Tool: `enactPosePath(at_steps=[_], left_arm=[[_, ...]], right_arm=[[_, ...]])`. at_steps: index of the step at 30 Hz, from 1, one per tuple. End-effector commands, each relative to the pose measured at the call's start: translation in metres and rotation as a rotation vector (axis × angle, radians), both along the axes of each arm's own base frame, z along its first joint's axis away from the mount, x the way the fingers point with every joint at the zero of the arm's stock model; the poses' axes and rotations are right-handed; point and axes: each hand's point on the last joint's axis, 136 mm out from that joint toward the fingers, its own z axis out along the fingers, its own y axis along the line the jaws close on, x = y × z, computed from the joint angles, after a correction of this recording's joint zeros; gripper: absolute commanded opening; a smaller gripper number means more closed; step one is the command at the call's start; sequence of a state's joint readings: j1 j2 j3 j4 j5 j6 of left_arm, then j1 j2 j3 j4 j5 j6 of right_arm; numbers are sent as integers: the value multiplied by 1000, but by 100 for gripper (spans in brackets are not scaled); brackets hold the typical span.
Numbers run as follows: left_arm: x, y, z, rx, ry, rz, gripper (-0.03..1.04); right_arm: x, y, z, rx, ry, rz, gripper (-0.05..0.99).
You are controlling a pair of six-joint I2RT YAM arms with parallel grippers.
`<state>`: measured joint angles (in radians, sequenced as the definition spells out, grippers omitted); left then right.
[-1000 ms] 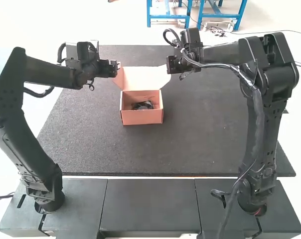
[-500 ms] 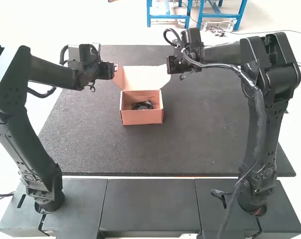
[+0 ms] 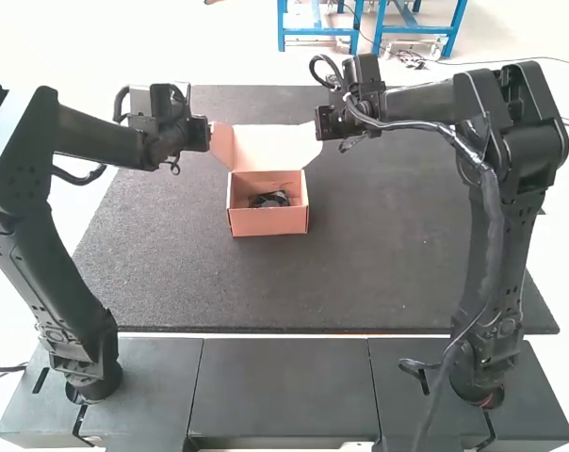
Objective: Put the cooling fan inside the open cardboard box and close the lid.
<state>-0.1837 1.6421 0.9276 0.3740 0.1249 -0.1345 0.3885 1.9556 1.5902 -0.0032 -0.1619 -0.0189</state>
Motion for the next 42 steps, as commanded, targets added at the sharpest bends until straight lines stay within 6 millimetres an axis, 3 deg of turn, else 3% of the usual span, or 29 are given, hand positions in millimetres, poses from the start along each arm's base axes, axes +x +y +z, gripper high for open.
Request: enactPosePath(at_steps=[1, 7, 8, 25, 32, 42], left_arm=[[5, -10, 6, -2, -14, -48, 18], [5, -13, 10, -9, -27, -63, 14], [5, -15, 12, -14, -34, -74, 8], [4, -17, 34, -22, -46, -86, 6], [-7, -25, 52, -40, -54, -104, 6], [-30, -47, 57, -86, -16, -158, 6]], right_arm=[[-10, 1, -4, 11, 29, 25, 1], [-12, 1, -7, 13, 32, 29, 1], [-12, 1, -8, 13, 33, 29, 1], [-16, 6, -9, 21, 38, 49, 1], [-19, 12, -2, 32, 31, 58, 1], [-33, 23, 11, 57, 30, 87, 1]])
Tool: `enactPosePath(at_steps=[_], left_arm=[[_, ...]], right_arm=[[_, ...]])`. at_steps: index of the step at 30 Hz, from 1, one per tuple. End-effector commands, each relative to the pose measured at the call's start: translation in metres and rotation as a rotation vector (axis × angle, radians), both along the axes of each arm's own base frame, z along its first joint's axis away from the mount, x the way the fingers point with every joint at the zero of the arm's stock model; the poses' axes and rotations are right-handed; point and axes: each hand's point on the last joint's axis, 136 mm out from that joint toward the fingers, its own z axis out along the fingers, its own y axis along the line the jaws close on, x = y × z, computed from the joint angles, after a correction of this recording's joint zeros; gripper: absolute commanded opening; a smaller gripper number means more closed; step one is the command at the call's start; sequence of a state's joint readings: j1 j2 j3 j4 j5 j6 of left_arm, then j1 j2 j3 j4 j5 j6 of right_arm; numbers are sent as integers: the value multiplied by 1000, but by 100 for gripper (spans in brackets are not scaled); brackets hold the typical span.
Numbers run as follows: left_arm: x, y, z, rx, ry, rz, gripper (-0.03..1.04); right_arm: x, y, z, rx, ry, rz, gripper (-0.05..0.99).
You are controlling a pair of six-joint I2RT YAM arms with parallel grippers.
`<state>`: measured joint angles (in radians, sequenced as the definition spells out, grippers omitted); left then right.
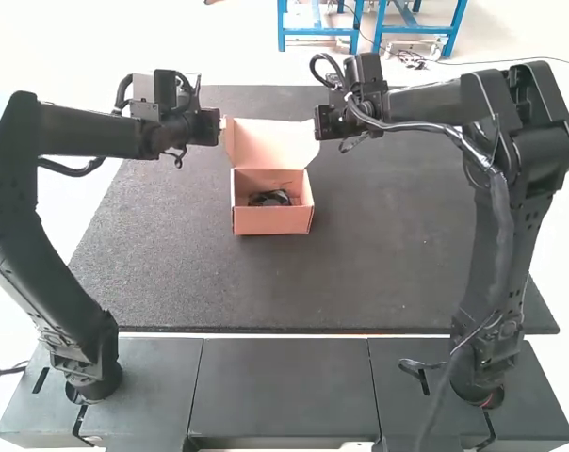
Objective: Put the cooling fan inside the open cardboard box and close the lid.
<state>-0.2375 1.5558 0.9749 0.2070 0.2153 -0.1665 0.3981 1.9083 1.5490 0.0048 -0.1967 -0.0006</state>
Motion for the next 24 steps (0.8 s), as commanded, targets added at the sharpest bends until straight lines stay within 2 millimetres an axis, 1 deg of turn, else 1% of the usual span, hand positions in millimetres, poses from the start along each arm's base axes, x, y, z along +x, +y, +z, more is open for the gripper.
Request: enactPosePath(at_steps=[1, 3, 6, 10, 13, 18, 24], left_arm=[[-8, -12, 32, -41, -64, -34, 6], [-13, -16, 28, -38, -52, -45, 6], [-23, -24, 21, -32, -28, -64, 6], [-38, -33, 6, -20, 2, -93, 6], [-49, -37, -4, -7, 19, -111, 6], [-65, -32, -15, 2, 37, -115, 6], [-81, -27, -16, 9, 44, -121, 7]], right_arm=[[-22, 18, 1, 20, 29, 64, 1], [-29, 22, 2, 19, 30, 75, 1], [-41, 29, -2, 17, 44, 96, 1], [-60, 39, -7, 13, 60, 130, 1], [-70, 41, -12, 7, 73, 143, 1], [-91, 47, -15, 5, 86, 173, 1], [-119, 49, -21, 1, 108, 201, 1]])
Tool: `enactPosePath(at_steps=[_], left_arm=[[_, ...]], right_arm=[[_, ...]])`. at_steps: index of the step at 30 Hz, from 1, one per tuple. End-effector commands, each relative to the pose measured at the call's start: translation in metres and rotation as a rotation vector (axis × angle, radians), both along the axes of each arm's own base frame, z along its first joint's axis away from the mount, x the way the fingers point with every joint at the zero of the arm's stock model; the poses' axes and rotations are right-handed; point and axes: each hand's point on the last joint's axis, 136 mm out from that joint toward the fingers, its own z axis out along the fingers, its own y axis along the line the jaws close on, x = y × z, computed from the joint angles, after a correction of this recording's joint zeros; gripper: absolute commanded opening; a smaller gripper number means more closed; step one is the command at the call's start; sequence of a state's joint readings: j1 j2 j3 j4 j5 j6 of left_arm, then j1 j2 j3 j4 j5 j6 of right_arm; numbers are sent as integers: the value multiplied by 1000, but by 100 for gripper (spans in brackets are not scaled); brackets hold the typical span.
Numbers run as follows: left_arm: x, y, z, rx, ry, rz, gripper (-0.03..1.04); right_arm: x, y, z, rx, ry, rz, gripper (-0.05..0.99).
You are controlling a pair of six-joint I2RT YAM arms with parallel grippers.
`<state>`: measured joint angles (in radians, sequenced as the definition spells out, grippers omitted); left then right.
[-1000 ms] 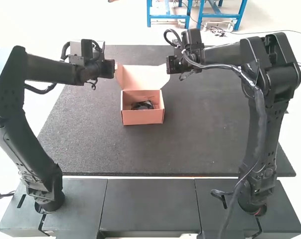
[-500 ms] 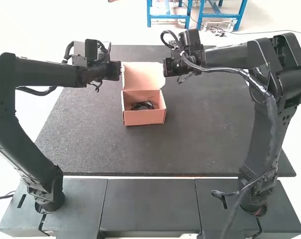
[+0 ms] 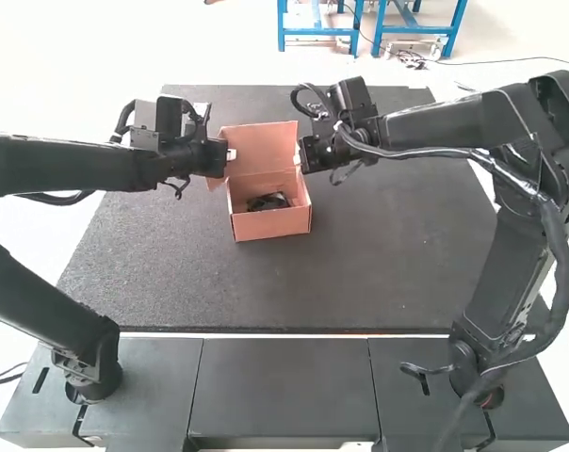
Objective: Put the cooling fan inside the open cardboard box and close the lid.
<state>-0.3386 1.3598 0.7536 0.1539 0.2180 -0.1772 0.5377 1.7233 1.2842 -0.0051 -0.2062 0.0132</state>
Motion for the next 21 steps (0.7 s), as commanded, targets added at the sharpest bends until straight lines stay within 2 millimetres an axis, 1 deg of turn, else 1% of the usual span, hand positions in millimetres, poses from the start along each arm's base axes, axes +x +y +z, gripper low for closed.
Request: enactPosePath(at_steps=[1, 4, 8, 11, 13, 16, 21], left_arm=[[-8, -1, 14, -7, -38, -21, 7], [-11, 1, 14, -5, -37, -20, 7], [-11, 2, 25, -18, -61, -15, 7], [-9, 2, 38, -29, -84, -13, 7], [-6, 2, 45, -31, -93, -9, 7], [-3, 2, 52, -35, -104, -8, 7], [0, 5, 59, -34, -114, 1, 8]], right_arm=[[-25, 15, 3, 35, 25, 59, 1], [-35, 17, 0, 36, 31, 69, 1], [-40, 17, -2, 43, 31, 72, 1], [-35, 18, 4, 67, 15, 57, 1], [-29, 20, 13, 92, -14, 51, 1], [-19, 25, 30, 116, -51, 49, 1], [-1, 25, 41, 126, -72, 31, 1]])
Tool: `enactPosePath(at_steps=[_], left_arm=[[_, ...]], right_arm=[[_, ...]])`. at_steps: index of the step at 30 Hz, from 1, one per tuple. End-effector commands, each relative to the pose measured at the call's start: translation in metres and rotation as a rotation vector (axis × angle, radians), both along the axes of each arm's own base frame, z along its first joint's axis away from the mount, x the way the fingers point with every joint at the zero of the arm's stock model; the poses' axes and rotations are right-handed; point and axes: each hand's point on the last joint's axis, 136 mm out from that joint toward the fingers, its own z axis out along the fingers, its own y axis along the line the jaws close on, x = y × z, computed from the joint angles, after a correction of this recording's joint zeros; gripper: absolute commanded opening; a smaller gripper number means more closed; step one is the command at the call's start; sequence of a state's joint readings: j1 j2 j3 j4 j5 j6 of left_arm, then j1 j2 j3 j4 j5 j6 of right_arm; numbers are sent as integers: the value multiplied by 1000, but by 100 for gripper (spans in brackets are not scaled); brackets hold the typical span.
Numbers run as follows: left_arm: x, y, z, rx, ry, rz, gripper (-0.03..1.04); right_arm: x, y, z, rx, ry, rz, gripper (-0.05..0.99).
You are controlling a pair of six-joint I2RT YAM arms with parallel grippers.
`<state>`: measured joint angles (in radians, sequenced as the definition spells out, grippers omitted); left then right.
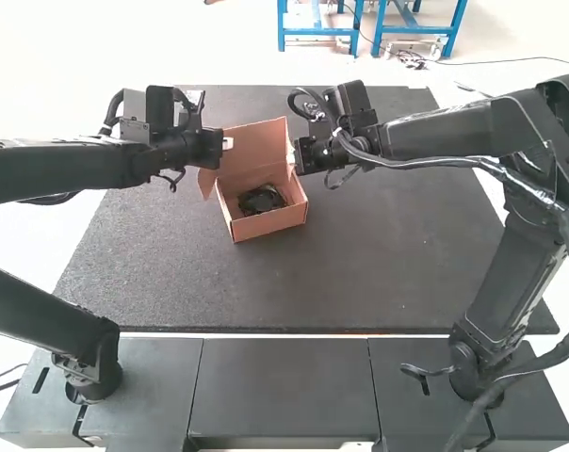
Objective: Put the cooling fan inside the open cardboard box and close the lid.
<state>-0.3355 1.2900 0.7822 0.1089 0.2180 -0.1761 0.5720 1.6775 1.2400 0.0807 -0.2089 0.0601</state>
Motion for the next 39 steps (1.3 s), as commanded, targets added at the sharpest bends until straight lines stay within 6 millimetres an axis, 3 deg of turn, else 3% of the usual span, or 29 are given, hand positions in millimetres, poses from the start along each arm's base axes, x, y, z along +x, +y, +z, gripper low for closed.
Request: enactPosePath(at_steps=[1, 7, 15, 22, 39], left_arm=[[6, 6, 29, -17, -66, 6, 8], [12, 28, 35, -13, -75, 58, 8], [11, 56, 37, 4, -68, 109, 9], [2, 81, 29, 26, -57, 146, 9], [-15, 78, 10, 26, -11, 129, 9]], right_arm=[[12, 10, 25, 55, -32, 17, 1], [31, 6, 31, 62, -47, -9, 1], [52, -5, 11, 34, -28, -42, 1], [58, -20, 7, 13, -32, -60, 1], [77, -51, 21, -9, -58, -105, 1]])
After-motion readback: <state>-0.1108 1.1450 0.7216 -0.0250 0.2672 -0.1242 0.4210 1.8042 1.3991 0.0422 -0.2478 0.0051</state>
